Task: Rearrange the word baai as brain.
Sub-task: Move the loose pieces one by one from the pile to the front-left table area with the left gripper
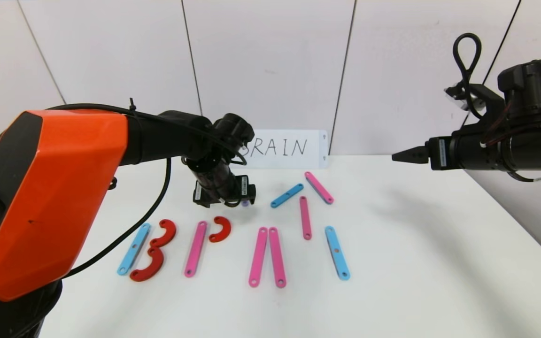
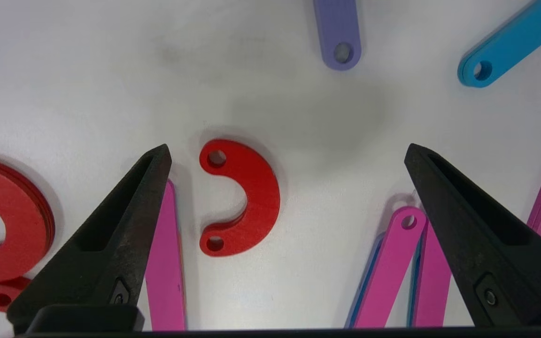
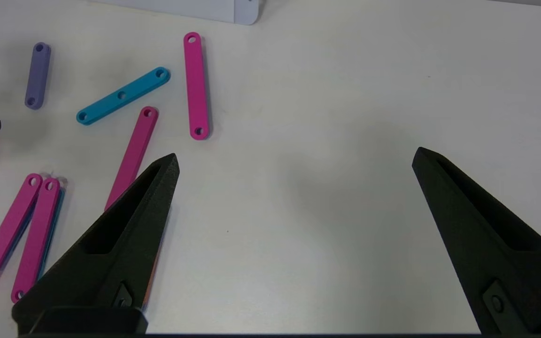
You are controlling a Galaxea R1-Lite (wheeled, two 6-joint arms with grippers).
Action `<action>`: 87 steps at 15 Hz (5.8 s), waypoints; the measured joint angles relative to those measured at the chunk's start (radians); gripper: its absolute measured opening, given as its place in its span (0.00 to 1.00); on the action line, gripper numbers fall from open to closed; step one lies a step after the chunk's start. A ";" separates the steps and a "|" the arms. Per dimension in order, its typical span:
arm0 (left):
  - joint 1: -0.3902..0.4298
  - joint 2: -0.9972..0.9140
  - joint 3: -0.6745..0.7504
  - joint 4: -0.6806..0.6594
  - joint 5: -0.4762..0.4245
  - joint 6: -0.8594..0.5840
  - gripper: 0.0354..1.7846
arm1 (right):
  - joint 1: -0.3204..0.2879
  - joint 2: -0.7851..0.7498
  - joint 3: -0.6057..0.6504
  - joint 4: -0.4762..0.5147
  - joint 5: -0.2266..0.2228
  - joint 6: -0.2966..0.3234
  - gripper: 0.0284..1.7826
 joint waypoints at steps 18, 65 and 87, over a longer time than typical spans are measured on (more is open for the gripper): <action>0.000 0.149 -0.001 -0.316 0.184 0.096 0.97 | 0.000 -0.004 0.001 0.000 0.000 0.000 0.98; -0.175 -0.259 0.514 -0.106 0.285 -0.459 0.14 | 0.004 0.006 0.006 -0.002 -0.005 -0.002 0.98; -0.237 -0.259 0.682 -0.208 0.271 -0.486 0.14 | 0.005 0.015 0.006 -0.002 -0.006 -0.002 0.98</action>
